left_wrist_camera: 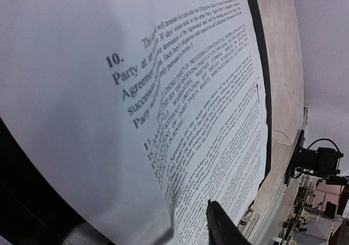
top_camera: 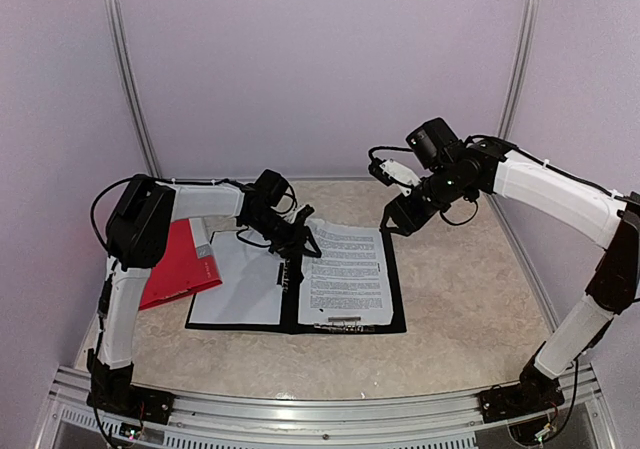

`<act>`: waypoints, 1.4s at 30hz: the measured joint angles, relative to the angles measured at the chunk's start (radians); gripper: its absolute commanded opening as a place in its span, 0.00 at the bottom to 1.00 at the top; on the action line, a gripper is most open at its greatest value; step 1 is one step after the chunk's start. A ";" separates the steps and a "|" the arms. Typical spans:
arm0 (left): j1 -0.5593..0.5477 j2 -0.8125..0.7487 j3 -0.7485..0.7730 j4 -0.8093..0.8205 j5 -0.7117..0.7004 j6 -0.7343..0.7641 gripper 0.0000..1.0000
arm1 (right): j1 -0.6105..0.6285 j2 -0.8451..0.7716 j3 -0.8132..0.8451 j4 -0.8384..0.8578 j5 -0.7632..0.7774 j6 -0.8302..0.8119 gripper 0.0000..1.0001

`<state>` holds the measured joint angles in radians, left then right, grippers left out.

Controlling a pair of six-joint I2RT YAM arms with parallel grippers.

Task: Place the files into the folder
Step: Place the file on the spring clip of the folder, then close the spring clip on the folder with some files.

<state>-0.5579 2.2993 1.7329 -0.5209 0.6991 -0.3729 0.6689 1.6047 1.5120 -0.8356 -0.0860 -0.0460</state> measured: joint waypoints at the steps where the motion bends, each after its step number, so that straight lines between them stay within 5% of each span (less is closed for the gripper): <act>1: 0.000 0.000 0.002 -0.005 -0.005 0.001 0.41 | 0.000 0.000 0.000 0.000 0.000 0.000 0.52; 12: -0.007 -0.004 0.005 -0.041 -0.079 0.003 0.65 | 0.000 0.000 -0.004 0.000 0.000 0.006 0.53; 31: -0.038 -0.202 -0.021 -0.055 -0.235 0.015 0.82 | 0.006 -0.006 -0.037 0.022 -0.004 0.007 0.54; 42: -0.106 -0.448 -0.382 0.091 -0.238 -0.023 0.83 | 0.139 -0.052 -0.272 0.202 -0.018 0.092 0.50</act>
<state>-0.6636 1.8511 1.3506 -0.4301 0.4606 -0.3958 0.8082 1.5528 1.2404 -0.6334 -0.1043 0.0463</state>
